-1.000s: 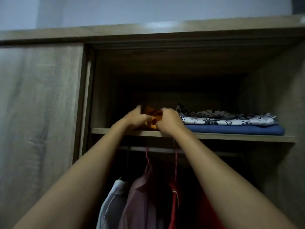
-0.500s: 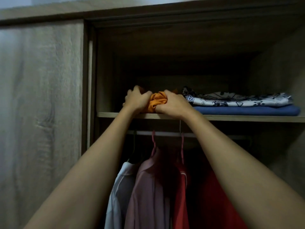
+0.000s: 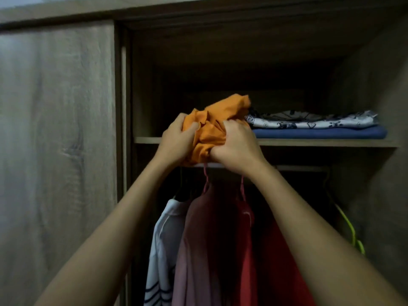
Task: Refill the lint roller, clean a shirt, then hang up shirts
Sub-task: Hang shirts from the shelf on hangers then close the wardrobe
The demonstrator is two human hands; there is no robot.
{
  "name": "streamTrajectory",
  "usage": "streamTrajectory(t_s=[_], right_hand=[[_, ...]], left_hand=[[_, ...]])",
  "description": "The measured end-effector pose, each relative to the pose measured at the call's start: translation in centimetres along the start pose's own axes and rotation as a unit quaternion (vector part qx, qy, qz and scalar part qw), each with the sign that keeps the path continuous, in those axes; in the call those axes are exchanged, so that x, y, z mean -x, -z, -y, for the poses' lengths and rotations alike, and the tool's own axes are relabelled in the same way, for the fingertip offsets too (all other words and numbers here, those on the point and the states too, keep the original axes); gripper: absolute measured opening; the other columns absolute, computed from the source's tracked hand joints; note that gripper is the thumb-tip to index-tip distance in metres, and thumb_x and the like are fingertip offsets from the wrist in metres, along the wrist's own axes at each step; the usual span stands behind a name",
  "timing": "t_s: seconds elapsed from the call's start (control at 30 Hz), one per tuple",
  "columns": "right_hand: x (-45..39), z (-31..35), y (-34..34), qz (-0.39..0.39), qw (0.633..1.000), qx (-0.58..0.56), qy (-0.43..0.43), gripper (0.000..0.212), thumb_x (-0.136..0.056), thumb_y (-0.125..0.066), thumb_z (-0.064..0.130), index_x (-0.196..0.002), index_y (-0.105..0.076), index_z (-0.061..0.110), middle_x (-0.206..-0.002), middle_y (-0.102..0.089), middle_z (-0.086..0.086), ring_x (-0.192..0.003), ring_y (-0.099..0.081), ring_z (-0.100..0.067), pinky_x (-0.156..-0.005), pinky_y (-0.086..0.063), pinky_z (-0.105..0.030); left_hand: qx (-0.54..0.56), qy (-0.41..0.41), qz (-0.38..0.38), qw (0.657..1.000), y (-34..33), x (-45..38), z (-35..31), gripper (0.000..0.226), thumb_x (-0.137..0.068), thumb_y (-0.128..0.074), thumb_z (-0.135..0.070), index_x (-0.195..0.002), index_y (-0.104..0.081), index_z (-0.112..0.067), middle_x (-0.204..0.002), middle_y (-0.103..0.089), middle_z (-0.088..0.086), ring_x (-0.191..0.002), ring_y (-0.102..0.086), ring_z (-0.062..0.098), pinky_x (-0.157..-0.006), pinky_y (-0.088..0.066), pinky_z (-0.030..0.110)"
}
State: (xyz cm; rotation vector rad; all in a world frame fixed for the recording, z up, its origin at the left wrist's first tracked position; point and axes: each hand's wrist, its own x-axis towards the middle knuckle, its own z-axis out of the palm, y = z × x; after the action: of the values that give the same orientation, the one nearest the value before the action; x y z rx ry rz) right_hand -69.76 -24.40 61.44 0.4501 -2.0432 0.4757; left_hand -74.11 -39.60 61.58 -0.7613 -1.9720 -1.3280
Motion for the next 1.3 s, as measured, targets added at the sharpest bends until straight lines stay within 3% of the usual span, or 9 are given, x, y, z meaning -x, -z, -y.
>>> streamTrajectory(t_s=[0.17, 0.3, 0.5, 0.57, 0.63, 0.73, 0.93, 1.13, 1.3], right_hand=[[11.9, 0.1, -3.5, 0.096, 0.995, -0.027, -0.027, 0.027, -0.068, -0.051, 0.032, -0.090, -0.062, 0.021, -0.093, -0.070, -0.007, -0.089, -0.065, -0.032, -0.069, -0.052, -0.035], [19.8, 0.2, -5.9, 0.173, 0.971, -0.145, -0.072, 0.045, -0.070, -0.053, 0.017, -0.114, -0.058, 0.024, -0.115, -0.062, -0.003, -0.107, -0.058, -0.019, -0.093, -0.048, -0.031], [27.4, -1.1, -7.8, 0.078, 0.939, -0.225, -0.249, 0.045, -0.078, -0.064, 0.016, -0.114, -0.053, 0.040, -0.118, -0.054, 0.005, -0.110, -0.052, -0.005, -0.097, -0.043, -0.021], [29.2, -1.0, -7.9, 0.111, 0.853, -0.329, -0.391, 0.049, -0.079, -0.070, 0.042, -0.122, -0.047, 0.047, -0.129, -0.050, 0.009, -0.118, -0.051, -0.007, -0.097, -0.045, -0.025], [31.2, -0.6, -8.2, 0.174, 0.695, -0.465, -0.521, 0.064, -0.073, -0.066, 0.060, -0.130, -0.039, 0.052, -0.134, -0.049, 0.011, -0.122, -0.053, -0.020, -0.092, -0.051, -0.043], [33.8, 0.2, -8.9, 0.169, 0.559, -0.594, -0.553, 0.074, -0.071, -0.070, 0.056, -0.136, -0.046, 0.033, -0.132, -0.060, 0.001, -0.118, -0.060, -0.025, -0.097, -0.049, -0.052], [35.5, 1.7, -8.6, 0.083, 0.606, -0.585, -0.533, 0.039, -0.087, -0.060, 0.015, -0.126, -0.059, 0.020, -0.117, -0.070, -0.004, -0.107, -0.067, -0.019, -0.086, -0.057, -0.030], [36.6, 1.8, -7.6, -0.010, 0.536, -0.634, -0.557, 0.036, -0.089, -0.050, -0.005, -0.119, -0.059, 0.012, -0.100, -0.075, -0.009, -0.087, -0.073, -0.018, -0.064, -0.058, -0.027], [37.1, 1.2, -7.2, -0.033, 0.537, -0.632, -0.557, 0.040, -0.085, -0.050, -0.008, -0.116, -0.061, 0.016, -0.099, -0.075, -0.008, -0.086, -0.073, -0.018, -0.065, -0.059, -0.029]], left_hand=[[0.202, 0.147, 0.073, 0.966, -1.2, 11.0, 3.9, 0.088, -0.063, -0.065, -0.075, -0.131, -0.045, -0.023, -0.127, -0.061, 0.000, -0.115, -0.060, 0.015, -0.078, -0.048, 0.008], [0.317, 0.279, 0.081, 0.903, -3.4, 20.4, 8.1, 0.052, -0.079, -0.070, -0.020, -0.128, -0.053, -0.026, -0.107, -0.073, -0.004, -0.099, -0.070, 0.015, -0.080, -0.056, 0.030], [0.359, 0.380, -0.051, 0.851, -5.1, 27.3, 10.6, 0.037, -0.086, -0.063, -0.016, -0.122, -0.059, -0.022, -0.107, -0.072, 0.003, -0.090, -0.071, 0.015, -0.070, -0.057, 0.025], [0.374, 0.399, -0.052, 0.835, -5.3, 28.8, 10.2, 0.040, -0.092, -0.056, -0.021, -0.132, -0.053, -0.022, -0.121, -0.067, 0.009, -0.106, -0.066, 0.025, -0.087, -0.055, 0.037], [0.374, 0.405, -0.051, 0.833, -5.3, 29.8, 9.8, 0.036, -0.096, -0.051, -0.025, -0.132, -0.054, -0.026, -0.122, -0.066, 0.009, -0.110, -0.063, 0.028, -0.093, -0.052, 0.042], [0.338, 0.386, -0.001, 0.859, -5.9, 31.3, 9.5, 0.022, -0.093, -0.053, -0.034, -0.102, -0.068, -0.047, -0.110, -0.072, -0.008, -0.100, -0.068, 0.013, -0.085, -0.056, 0.033], [0.298, 0.384, 0.021, 0.874, -6.3, 34.4, 10.0, 0.020, -0.096, -0.047, -0.034, -0.109, -0.062, -0.039, -0.108, -0.071, -0.013, -0.099, -0.068, 0.006, -0.079, -0.056, 0.021], [0.256, 0.431, -0.052, 0.864, -5.6, 36.0, 10.1, 0.025, -0.099, -0.046, -0.019, -0.122, -0.055, -0.019, -0.119, -0.064, 0.003, -0.086, -0.065, 0.007, -0.064, -0.053, 0.012], [0.222, 0.425, 0.028, 0.877, -4.5, 35.1, 9.8, 0.091, -0.068, -0.048, -0.083, -0.140, -0.042, -0.027, -0.136, -0.050, -0.006, -0.118, -0.050, 0.009, -0.100, -0.038, 0.030]])
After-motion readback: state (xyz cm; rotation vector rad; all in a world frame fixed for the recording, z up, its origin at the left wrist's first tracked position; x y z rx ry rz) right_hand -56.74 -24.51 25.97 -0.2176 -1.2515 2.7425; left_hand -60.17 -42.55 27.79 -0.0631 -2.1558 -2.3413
